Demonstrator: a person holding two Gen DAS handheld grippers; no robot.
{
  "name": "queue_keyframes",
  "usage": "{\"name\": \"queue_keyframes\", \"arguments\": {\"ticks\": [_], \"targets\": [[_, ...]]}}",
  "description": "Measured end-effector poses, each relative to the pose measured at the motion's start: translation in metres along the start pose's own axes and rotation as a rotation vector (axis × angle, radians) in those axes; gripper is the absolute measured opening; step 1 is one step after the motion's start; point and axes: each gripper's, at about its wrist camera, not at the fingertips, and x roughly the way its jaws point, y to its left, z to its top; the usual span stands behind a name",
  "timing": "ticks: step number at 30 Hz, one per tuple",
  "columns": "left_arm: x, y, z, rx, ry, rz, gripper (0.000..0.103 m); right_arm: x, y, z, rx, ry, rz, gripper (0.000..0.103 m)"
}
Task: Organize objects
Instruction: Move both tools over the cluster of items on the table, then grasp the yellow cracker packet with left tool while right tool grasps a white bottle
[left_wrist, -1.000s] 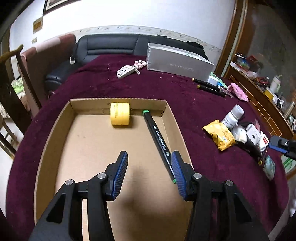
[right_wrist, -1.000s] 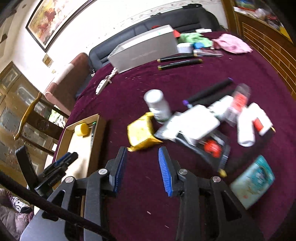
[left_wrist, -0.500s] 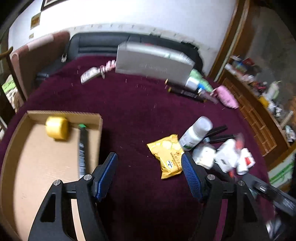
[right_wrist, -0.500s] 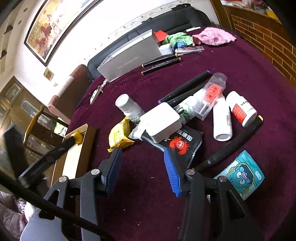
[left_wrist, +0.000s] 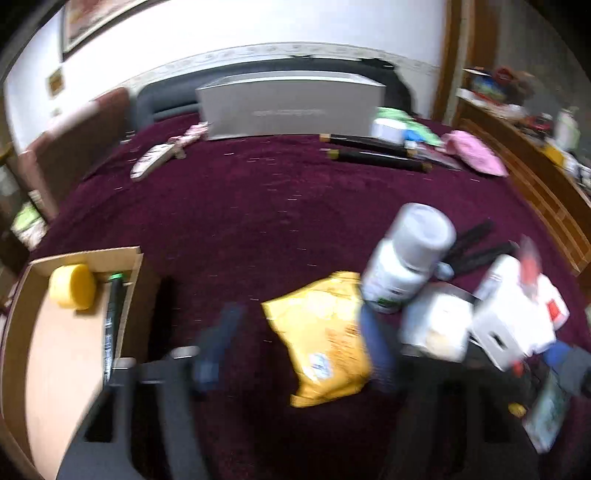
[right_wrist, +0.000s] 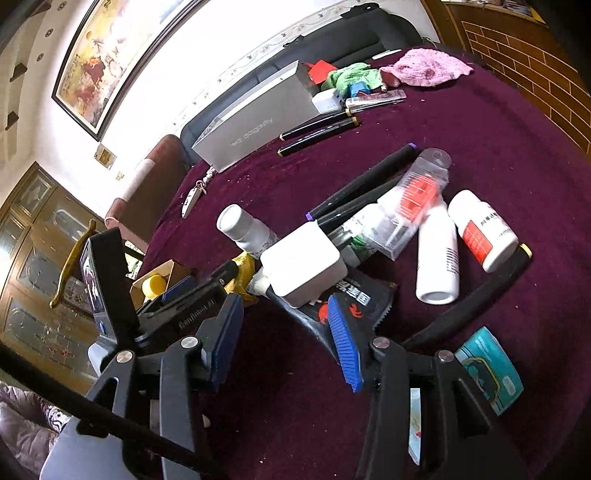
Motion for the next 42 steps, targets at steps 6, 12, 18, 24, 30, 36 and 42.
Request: {"name": "queue_keyframes", "arguments": {"ticks": [6, 12, 18, 24, 30, 36, 42], "targets": [[-0.016, 0.002, -0.009, -0.021, 0.022, -0.113, 0.022, 0.008, 0.012, 0.005, -0.034, 0.012, -0.006, 0.049], [-0.017, 0.014, -0.008, -0.084, 0.027, -0.140, 0.039, 0.010, 0.014, 0.003, -0.025, 0.013, -0.006, 0.049], [-0.003, 0.010, -0.002, -0.090, 0.052, -0.114, 0.050, 0.010, 0.011, 0.004, -0.018, 0.015, -0.014, 0.049], [0.018, -0.013, -0.007, -0.014, 0.066, -0.043, 0.065, 0.011, 0.010, 0.004, -0.011, 0.012, -0.013, 0.050], [0.004, 0.011, -0.009, -0.122, 0.076, -0.172, 0.042, 0.013, 0.023, 0.011, -0.060, 0.001, -0.035, 0.051], [-0.051, 0.035, -0.021, -0.168, -0.003, -0.248, 0.042, 0.036, 0.058, 0.025, -0.199, 0.012, -0.071, 0.052], [-0.107, 0.071, -0.032, -0.187, -0.097, -0.260, 0.042, 0.086, 0.080, 0.034, -0.365, 0.023, -0.250, 0.052]]}}
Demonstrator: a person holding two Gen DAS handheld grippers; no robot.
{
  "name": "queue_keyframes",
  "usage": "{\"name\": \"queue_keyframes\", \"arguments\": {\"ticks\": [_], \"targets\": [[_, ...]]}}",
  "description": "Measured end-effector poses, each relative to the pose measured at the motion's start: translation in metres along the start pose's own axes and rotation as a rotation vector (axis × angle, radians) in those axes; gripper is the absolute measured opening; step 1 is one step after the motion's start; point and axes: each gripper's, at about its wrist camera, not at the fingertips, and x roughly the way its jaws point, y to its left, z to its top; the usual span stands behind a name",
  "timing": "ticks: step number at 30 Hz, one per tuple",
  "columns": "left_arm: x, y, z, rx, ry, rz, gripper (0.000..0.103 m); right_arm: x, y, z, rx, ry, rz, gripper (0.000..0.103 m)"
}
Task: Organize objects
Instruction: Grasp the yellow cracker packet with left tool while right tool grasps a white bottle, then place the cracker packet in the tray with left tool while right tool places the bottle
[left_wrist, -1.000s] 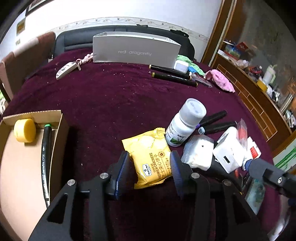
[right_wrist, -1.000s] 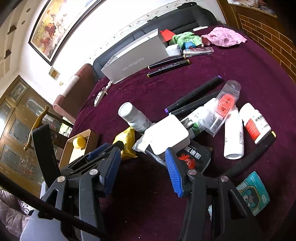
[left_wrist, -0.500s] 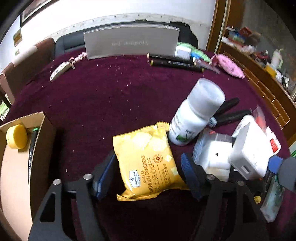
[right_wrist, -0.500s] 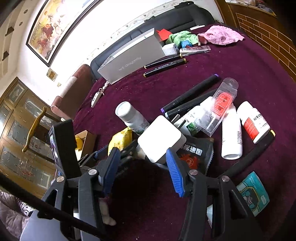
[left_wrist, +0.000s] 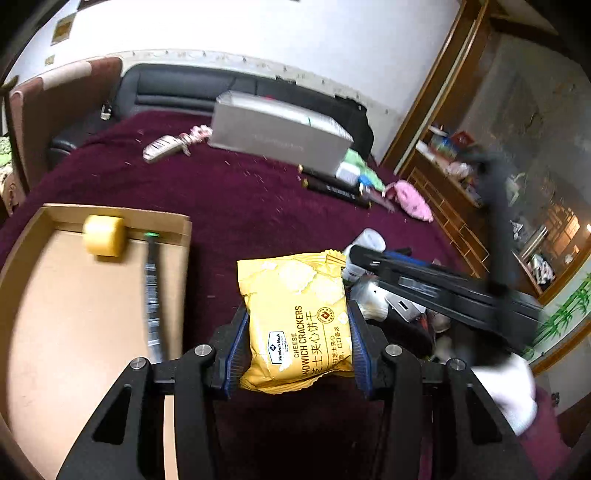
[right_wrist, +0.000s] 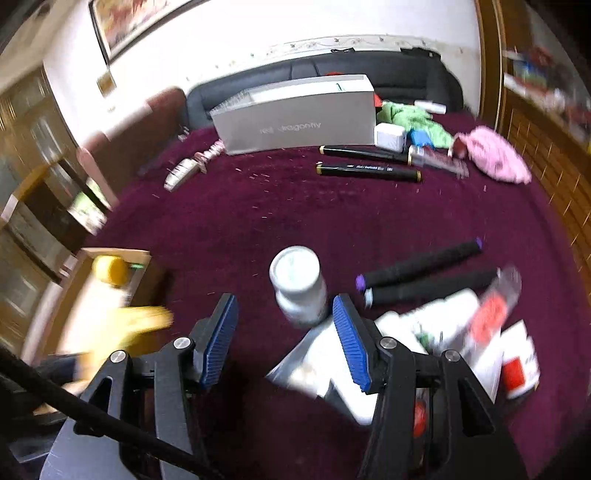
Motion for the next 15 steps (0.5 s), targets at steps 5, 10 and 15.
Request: {"name": "queue_keyframes", "arguments": {"ticks": [5, 10, 15], "targets": [[-0.031, 0.029, -0.001, -0.005, -0.056, 0.075, 0.043, 0.030, -0.006, 0.008, 0.028, 0.031, -0.009, 0.034], [-0.050, 0.063, -0.005, -0.057, -0.099, 0.114, 0.043, 0.021, -0.010, 0.012, 0.099, 0.044, 0.053, 0.032], [-0.068, 0.090, -0.008, -0.102, -0.133, 0.145, 0.043, -0.019, 0.002, 0.014, 0.113, 0.009, 0.131, 0.032]]}}
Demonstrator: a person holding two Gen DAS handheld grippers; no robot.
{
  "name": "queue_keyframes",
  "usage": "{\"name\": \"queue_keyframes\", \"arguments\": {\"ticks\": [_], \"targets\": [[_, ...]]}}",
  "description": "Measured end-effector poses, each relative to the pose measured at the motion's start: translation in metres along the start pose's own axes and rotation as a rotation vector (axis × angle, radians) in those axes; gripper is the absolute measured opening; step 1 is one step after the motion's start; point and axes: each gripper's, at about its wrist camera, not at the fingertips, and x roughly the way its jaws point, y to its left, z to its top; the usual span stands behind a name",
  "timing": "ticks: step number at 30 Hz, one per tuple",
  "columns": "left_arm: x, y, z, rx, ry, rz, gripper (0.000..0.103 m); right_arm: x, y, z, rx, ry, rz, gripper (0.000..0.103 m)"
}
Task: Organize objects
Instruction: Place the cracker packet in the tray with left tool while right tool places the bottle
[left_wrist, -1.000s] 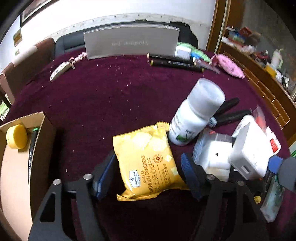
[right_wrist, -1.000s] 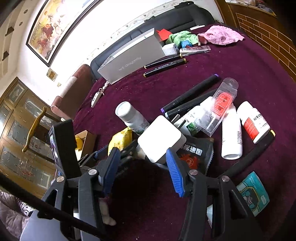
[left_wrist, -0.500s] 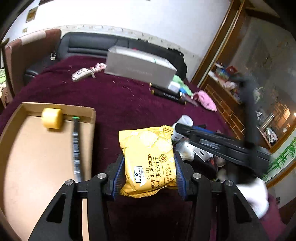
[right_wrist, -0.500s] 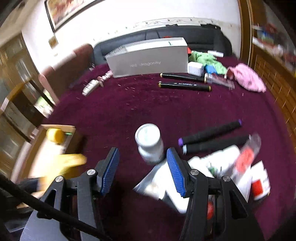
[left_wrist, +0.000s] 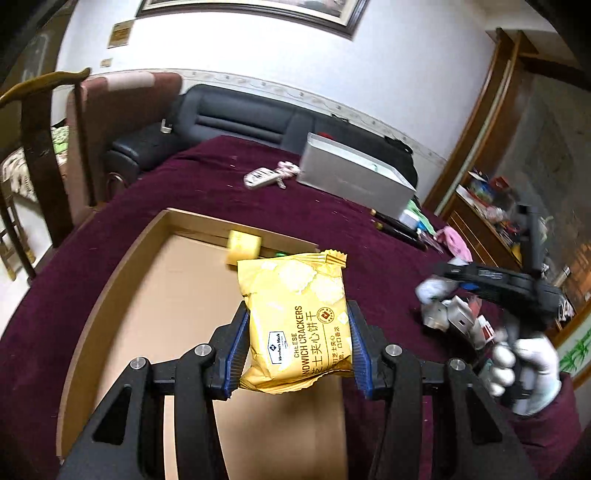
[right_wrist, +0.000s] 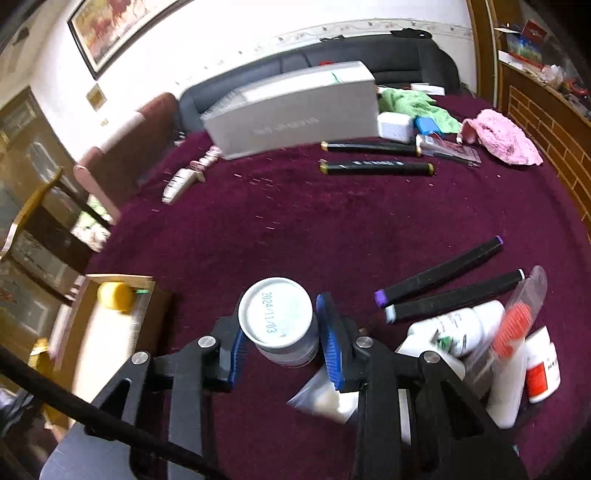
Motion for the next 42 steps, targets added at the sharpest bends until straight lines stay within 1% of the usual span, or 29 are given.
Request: {"name": "queue_keyframes", "arguments": {"ticks": [3, 7, 8, 9, 10, 13, 15, 18, 21, 23, 24, 27, 28, 29, 31, 34, 37, 42], "targets": [[-0.008, 0.014, 0.003, -0.004, -0.018, 0.031, 0.043, -0.021, 0.025, -0.003, -0.039, 0.006, 0.073, 0.032], [-0.014, 0.030, 0.013, 0.028, -0.034, 0.095, 0.043, -0.030, 0.070, -0.012, -0.089, 0.067, 0.196, 0.032], [-0.013, 0.033, 0.015, 0.041, -0.035, 0.111, 0.043, -0.027, 0.085, -0.016, -0.099, 0.099, 0.241, 0.032], [-0.010, 0.036, 0.018, 0.062, -0.030, 0.134, 0.043, -0.023, 0.095, -0.018, -0.106, 0.125, 0.269, 0.032], [-0.006, 0.038, 0.020, 0.070, -0.022, 0.143, 0.043, -0.016, 0.107, -0.021, -0.112, 0.154, 0.296, 0.033], [0.016, 0.051, 0.028, 0.082, 0.031, 0.158, 0.043, 0.016, 0.141, -0.033, -0.124, 0.255, 0.355, 0.033], [0.035, 0.060, 0.033, 0.085, 0.067, 0.171, 0.043, 0.041, 0.161, -0.040, -0.135, 0.305, 0.357, 0.033], [0.059, 0.071, 0.039, 0.083, 0.110, 0.196, 0.043, 0.081, 0.177, -0.041, -0.116, 0.368, 0.345, 0.033], [0.084, 0.081, 0.047, 0.076, 0.144, 0.220, 0.043, 0.112, 0.183, -0.035, -0.104, 0.383, 0.285, 0.033], [0.097, 0.086, 0.050, 0.074, 0.161, 0.232, 0.043, 0.129, 0.184, -0.031, -0.084, 0.398, 0.273, 0.033], [0.100, 0.088, 0.051, 0.075, 0.164, 0.233, 0.043, 0.132, 0.183, -0.028, -0.080, 0.391, 0.268, 0.033], [0.107, 0.096, 0.055, 0.041, 0.191, 0.200, 0.044, 0.143, 0.182, -0.019, -0.066, 0.368, 0.199, 0.033], [0.107, 0.099, 0.056, 0.026, 0.194, 0.185, 0.044, 0.145, 0.181, -0.018, -0.062, 0.358, 0.186, 0.036], [0.108, 0.102, 0.056, 0.011, 0.197, 0.171, 0.044, 0.147, 0.180, -0.017, -0.059, 0.355, 0.180, 0.043], [0.108, 0.107, 0.057, -0.017, 0.208, 0.143, 0.044, 0.150, 0.177, -0.016, -0.053, 0.346, 0.169, 0.047], [0.107, 0.112, 0.056, -0.051, 0.212, 0.112, 0.045, 0.141, 0.173, -0.016, -0.035, 0.322, 0.191, 0.047], [0.104, 0.117, 0.058, -0.090, 0.218, 0.082, 0.045, 0.127, 0.169, -0.012, -0.028, 0.279, 0.209, 0.047], [0.093, 0.116, 0.063, -0.136, 0.215, 0.058, 0.045, 0.088, 0.164, -0.005, -0.055, 0.196, 0.207, 0.047]]}}
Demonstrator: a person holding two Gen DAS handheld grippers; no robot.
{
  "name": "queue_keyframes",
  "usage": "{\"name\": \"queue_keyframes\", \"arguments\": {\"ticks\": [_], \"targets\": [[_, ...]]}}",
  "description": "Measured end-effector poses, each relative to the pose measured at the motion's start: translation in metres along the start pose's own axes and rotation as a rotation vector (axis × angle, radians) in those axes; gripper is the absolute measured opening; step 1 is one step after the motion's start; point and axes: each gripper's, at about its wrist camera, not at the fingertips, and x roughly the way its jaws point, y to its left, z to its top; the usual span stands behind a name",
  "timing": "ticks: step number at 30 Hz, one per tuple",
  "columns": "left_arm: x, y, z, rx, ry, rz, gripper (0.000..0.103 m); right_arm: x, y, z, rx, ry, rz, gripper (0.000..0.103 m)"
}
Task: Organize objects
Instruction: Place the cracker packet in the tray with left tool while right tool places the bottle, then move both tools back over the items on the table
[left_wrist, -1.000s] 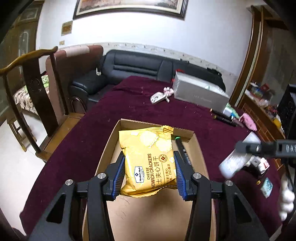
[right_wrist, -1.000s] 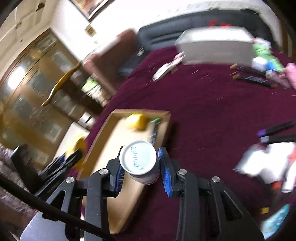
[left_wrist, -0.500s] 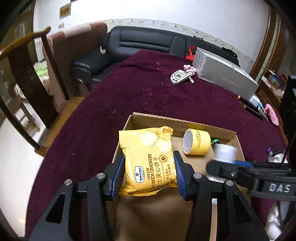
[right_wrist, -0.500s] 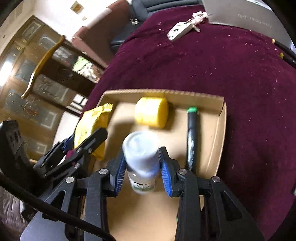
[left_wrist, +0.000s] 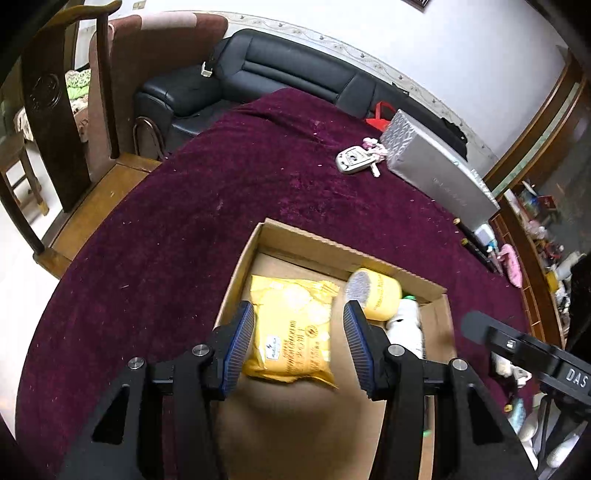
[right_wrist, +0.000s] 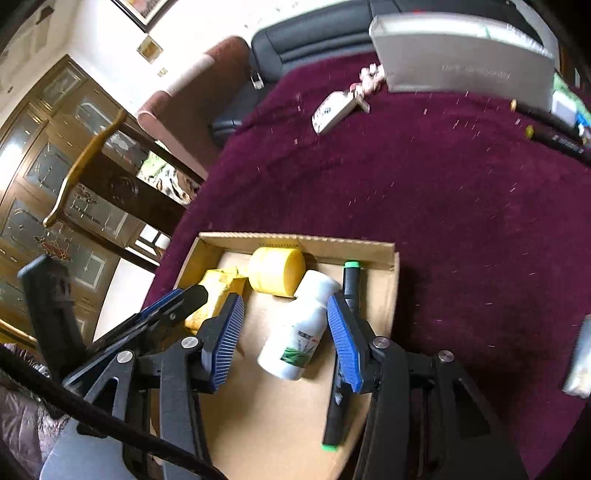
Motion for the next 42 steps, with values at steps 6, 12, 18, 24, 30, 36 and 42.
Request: {"name": "queue_keyframes", "arguments": {"ticks": [6, 12, 18, 24, 30, 36, 42], "targets": [[-0.044, -0.029, -0.011, 0.028, -0.066, -0.092, 0.045, -0.080, -0.029, -0.031, -0.006, -0.132, -0.029, 0.051], [-0.083, -0.107, -0.046, 0.146, -0.071, -0.258, 0.058, -0.178, -0.103, -0.087, 0.109, -0.313, -0.115, 0.055], [-0.052, -0.198, -0.088, 0.286, 0.085, -0.368, 0.058, -0.249, -0.200, -0.150, 0.329, -0.415, -0.276, 0.075], [0.000, -0.234, -0.114, 0.311, 0.247, -0.309, 0.058, -0.260, -0.240, -0.170, 0.426, -0.435, -0.255, 0.075], [0.002, -0.231, -0.124, 0.247, 0.236, -0.300, 0.058, -0.224, -0.228, -0.110, 0.339, -0.385, -0.053, 0.075], [-0.009, -0.196, -0.122, 0.136, 0.184, -0.296, 0.058, -0.154, -0.221, -0.042, 0.217, -0.241, -0.120, 0.075], [-0.017, -0.178, -0.113, 0.120, 0.127, -0.278, 0.058, -0.133, -0.188, -0.056, 0.147, -0.084, 0.246, 0.075]]}}
